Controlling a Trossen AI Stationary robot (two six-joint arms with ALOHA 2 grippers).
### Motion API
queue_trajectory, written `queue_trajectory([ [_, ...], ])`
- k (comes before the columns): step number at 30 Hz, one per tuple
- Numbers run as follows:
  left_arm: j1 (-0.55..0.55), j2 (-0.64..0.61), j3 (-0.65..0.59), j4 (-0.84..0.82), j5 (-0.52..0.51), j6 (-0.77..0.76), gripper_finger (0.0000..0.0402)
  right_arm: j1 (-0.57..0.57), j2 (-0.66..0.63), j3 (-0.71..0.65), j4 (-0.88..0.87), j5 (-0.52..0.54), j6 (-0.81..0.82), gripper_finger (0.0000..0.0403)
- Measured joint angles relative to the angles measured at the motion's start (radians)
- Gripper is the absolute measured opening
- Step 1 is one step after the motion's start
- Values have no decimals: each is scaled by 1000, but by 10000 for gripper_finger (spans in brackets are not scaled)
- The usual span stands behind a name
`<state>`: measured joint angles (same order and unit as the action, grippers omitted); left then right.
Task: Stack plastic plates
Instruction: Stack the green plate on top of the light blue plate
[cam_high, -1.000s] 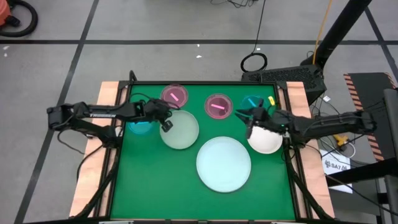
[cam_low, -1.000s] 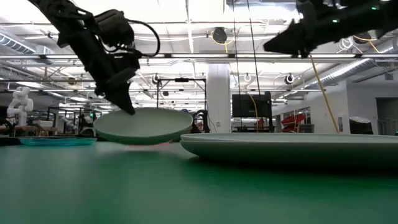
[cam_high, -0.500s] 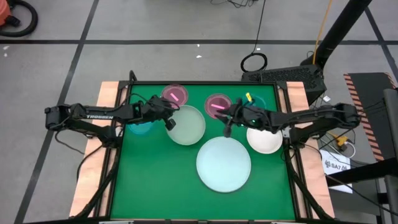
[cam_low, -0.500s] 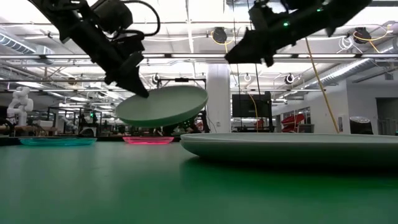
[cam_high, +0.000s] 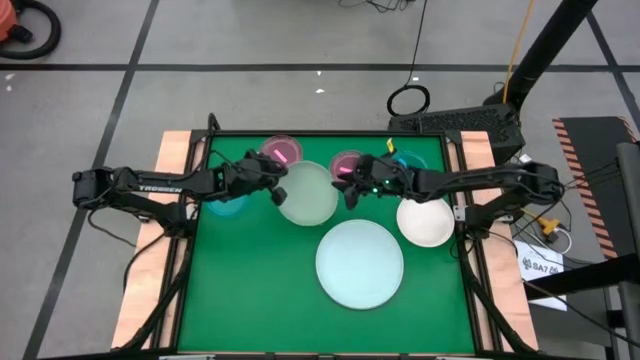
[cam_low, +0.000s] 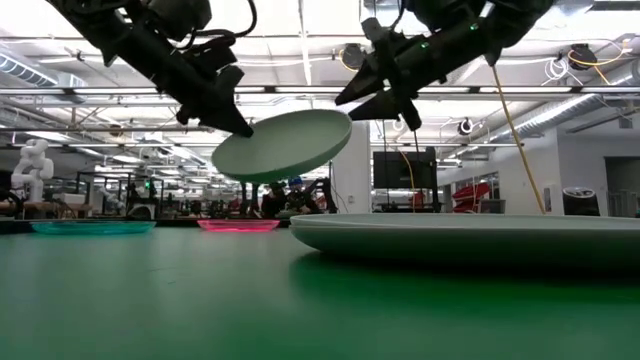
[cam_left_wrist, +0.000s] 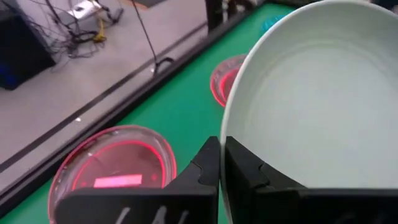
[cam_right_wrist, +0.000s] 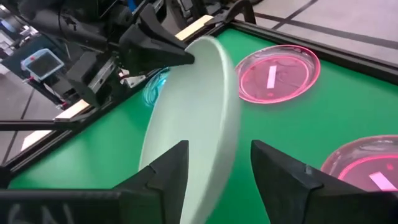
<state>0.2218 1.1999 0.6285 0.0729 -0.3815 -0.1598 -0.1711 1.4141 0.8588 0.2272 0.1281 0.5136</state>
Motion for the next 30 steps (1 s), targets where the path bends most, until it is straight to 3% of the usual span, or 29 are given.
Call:
queue_trajectory([
  [13,-1,0,2,61,-23,-33,8,-1,61,83,-106,82,-25,164],
  [17,0,0,2,69,-23,-35,17,-1,61,88,-102,83,-28,129],
  [24,-3,-1,2,109,-19,-30,26,-4,61,88,-114,145,-18,22],
  [30,-6,-2,2,117,61,-15,53,-4,62,86,-133,127,-4,18],
])
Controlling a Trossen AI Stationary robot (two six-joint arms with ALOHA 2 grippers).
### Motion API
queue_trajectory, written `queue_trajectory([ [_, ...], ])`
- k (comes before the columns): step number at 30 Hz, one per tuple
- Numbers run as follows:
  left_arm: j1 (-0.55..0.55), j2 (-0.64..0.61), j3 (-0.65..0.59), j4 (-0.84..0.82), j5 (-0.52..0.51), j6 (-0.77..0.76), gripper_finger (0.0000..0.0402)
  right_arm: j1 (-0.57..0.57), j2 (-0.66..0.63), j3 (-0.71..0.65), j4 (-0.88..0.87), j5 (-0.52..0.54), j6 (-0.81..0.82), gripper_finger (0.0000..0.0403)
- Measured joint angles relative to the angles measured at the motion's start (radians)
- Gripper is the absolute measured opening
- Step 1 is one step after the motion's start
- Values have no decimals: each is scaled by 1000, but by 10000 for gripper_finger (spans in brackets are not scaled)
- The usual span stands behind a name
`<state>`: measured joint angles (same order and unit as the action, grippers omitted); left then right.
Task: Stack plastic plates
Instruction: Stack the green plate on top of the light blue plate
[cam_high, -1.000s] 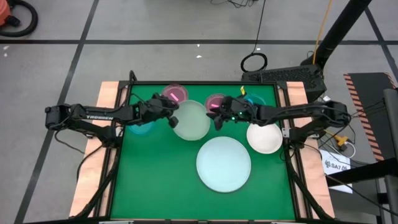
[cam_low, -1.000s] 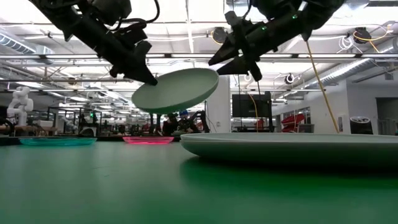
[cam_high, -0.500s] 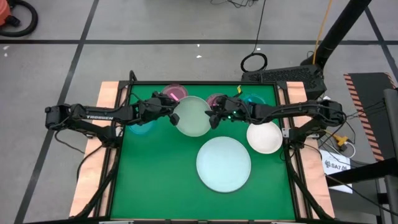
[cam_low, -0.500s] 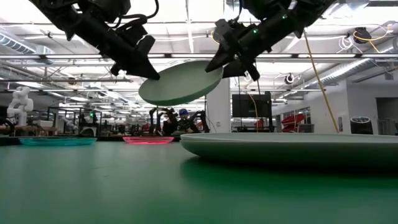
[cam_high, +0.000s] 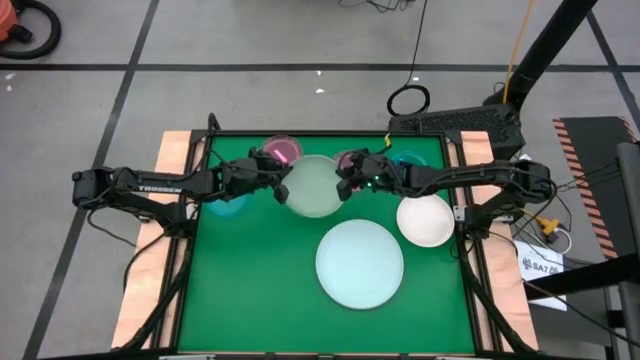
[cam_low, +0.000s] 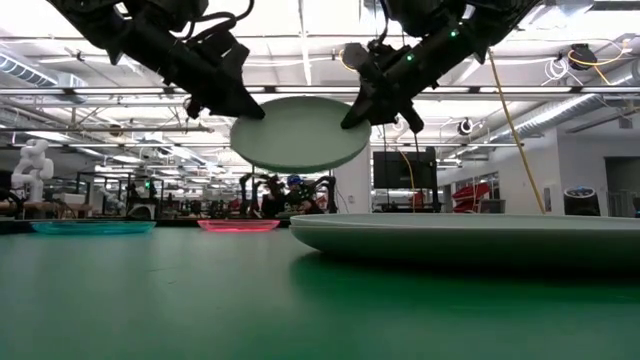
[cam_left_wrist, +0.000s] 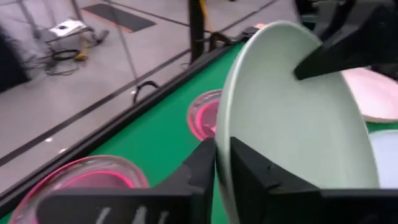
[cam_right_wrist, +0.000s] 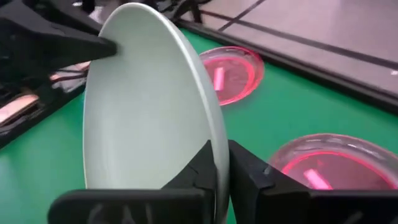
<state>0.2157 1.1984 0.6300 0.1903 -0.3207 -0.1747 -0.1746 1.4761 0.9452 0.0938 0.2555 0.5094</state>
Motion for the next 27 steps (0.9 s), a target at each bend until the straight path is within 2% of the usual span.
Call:
queue_trajectory([
  [7,1,-17,0,2,36,43,149,-20,-8,0,-18,-85,2,9],
  [12,1,-95,0,5,39,117,199,-51,-41,2,-78,-187,5,10],
  [20,2,-253,0,-35,29,176,211,-74,-90,2,-323,-465,-74,10],
  [23,2,-292,0,-19,30,200,211,-60,-88,1,-464,-564,-102,10],
  [27,2,-321,0,-8,31,215,212,-10,-89,0,-604,-582,-111,10],
])
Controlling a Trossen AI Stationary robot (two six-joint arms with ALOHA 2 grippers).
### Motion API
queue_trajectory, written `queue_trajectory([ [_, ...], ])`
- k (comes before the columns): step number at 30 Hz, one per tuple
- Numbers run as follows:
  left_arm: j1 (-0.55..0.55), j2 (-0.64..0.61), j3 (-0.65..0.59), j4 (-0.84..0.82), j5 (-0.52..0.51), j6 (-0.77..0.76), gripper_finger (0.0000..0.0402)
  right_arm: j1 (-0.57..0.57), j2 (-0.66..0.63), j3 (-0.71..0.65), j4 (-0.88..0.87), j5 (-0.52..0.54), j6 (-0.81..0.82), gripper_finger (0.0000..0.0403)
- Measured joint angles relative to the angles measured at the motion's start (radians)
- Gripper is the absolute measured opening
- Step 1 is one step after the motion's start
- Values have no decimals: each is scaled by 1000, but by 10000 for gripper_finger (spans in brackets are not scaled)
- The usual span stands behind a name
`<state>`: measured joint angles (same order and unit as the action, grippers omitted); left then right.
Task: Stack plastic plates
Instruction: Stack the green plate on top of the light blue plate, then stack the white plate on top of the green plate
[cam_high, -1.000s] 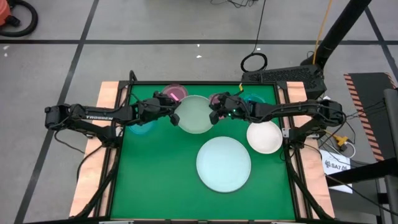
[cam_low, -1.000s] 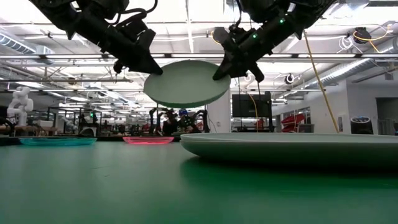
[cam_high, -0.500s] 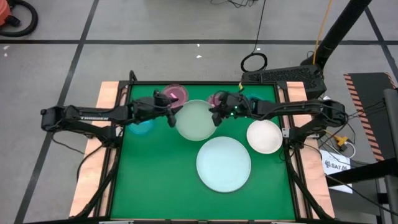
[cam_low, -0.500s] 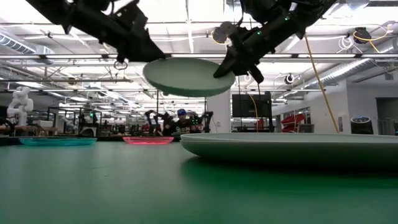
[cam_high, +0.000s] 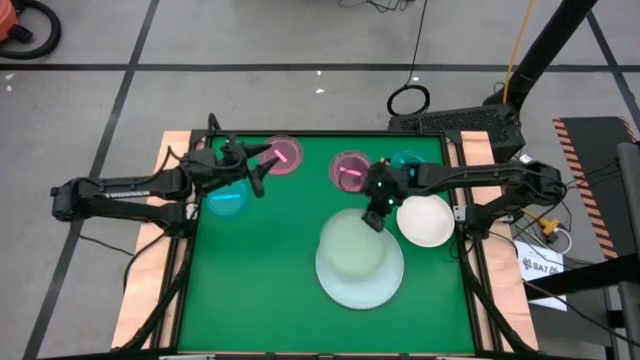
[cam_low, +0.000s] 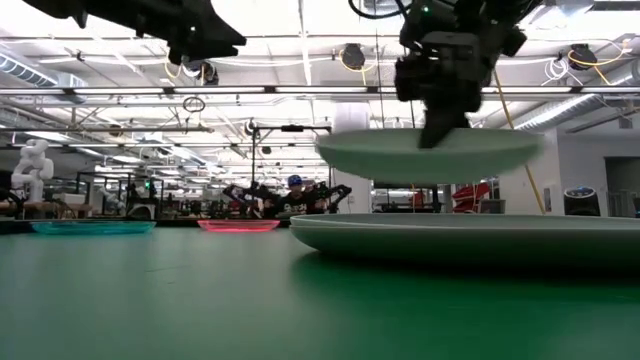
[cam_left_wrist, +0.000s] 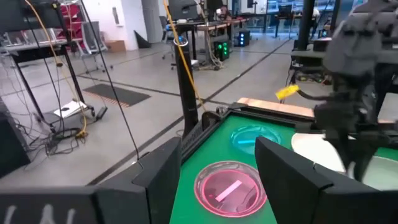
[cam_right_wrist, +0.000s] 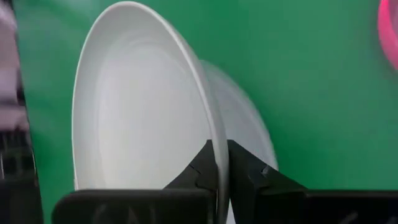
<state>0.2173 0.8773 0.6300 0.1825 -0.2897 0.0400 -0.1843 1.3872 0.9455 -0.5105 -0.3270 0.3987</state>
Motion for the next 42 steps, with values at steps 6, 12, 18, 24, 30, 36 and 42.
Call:
queue_trajectory([
  [6,0,-2,0,-12,1,4,212,83,5,0,-60,11,33,10],
  [12,0,-2,0,-30,1,4,212,140,35,0,-29,58,61,10],
  [18,0,-2,0,-30,1,5,212,156,92,0,-9,91,64,13],
  [24,0,-1,0,-32,1,9,212,156,114,0,-7,120,62,44],
  [30,0,-1,0,-32,1,9,212,155,113,0,-6,156,60,88],
  [36,0,-1,0,-36,1,9,212,155,113,0,-5,177,61,121],
  [42,0,-1,0,-48,1,9,212,153,106,0,-9,178,62,132],
])
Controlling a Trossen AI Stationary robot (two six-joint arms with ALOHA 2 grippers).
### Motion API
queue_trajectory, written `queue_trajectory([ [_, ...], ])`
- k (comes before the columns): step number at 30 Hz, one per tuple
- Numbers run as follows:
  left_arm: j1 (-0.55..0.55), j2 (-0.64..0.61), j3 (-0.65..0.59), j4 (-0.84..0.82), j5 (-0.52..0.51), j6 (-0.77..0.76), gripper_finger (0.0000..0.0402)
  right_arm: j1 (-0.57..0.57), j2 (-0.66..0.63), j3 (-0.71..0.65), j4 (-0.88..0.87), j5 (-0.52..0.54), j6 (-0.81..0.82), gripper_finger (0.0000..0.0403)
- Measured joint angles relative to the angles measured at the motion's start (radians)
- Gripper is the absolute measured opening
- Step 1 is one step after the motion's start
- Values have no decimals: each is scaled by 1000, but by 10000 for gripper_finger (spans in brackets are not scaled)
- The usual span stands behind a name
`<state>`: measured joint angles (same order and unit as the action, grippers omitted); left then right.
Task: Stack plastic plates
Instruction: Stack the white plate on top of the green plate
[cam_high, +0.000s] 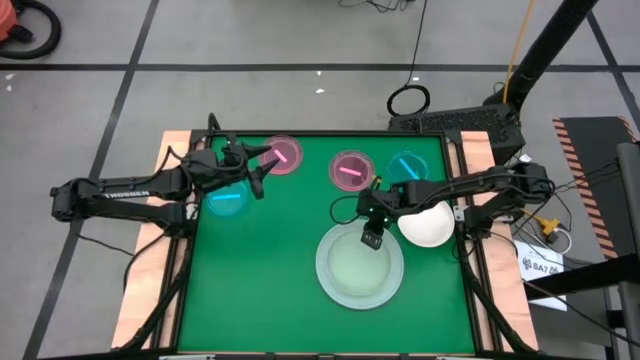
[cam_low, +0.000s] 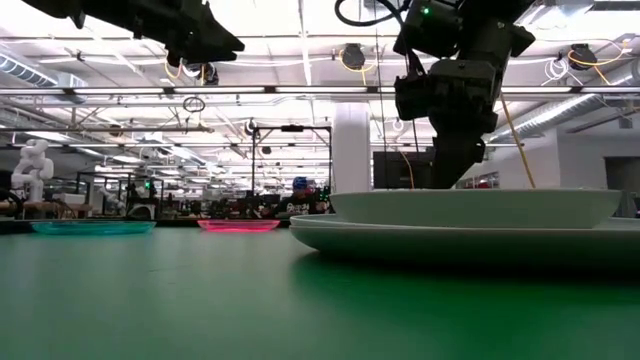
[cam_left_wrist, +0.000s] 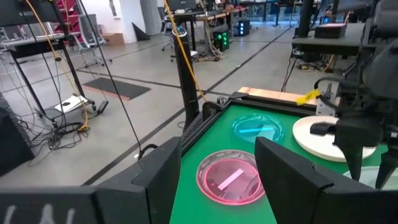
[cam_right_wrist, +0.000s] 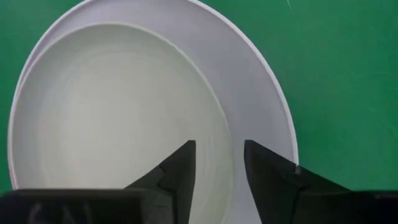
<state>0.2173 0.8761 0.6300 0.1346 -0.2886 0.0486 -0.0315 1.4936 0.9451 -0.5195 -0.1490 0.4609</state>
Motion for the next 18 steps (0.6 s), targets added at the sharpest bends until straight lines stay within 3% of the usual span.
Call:
queue_trajectory([
  [12,0,0,0,-6,0,8,212,-34,-14,13,-25,26,23,130],
  [18,0,0,0,82,0,71,212,-66,-14,153,-188,131,-31,130],
])
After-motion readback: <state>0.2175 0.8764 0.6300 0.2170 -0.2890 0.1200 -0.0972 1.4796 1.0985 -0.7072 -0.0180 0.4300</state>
